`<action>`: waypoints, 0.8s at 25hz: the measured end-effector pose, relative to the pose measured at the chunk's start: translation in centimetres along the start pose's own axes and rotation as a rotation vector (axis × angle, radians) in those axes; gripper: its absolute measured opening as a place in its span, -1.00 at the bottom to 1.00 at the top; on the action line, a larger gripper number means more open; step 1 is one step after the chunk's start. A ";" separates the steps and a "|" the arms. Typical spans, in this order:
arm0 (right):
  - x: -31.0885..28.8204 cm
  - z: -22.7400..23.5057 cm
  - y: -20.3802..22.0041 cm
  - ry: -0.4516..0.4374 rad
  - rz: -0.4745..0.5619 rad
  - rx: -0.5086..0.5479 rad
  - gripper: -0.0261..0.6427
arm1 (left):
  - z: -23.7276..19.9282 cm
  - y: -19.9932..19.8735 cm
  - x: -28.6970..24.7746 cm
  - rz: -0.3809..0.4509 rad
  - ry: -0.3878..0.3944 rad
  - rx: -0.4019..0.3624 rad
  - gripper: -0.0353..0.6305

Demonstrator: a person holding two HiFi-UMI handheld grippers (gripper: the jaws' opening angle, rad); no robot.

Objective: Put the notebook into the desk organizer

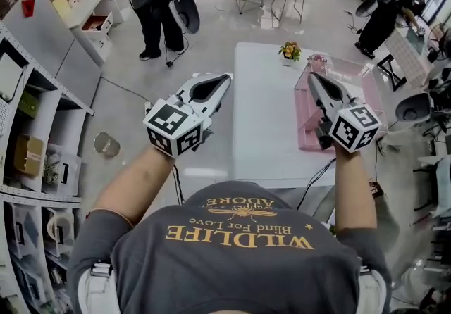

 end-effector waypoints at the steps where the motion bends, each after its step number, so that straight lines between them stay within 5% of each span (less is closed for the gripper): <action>1: -0.4 -1.2 0.5 -0.008 0.000 0.001 -0.92 | -0.3 0.5 1.0 -0.002 -0.003 0.000 -0.89; 9: -1.9 -4.3 4.3 -0.095 -0.038 0.018 -0.92 | 0.5 3.5 4.1 0.000 -0.063 0.051 -0.89; 20: 1.0 1.9 6.9 -0.161 -0.072 0.043 -0.92 | 6.6 4.4 0.6 0.068 -0.155 0.086 -0.89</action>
Point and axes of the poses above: the fingertips, and each gripper's own axes: x backward along the fingers, z to its right, y out of its underside, the point moved 9 cm from there along x, backward along the fingers, and after that the axes turned 14 degrees about -z, right-handed, at the moved point
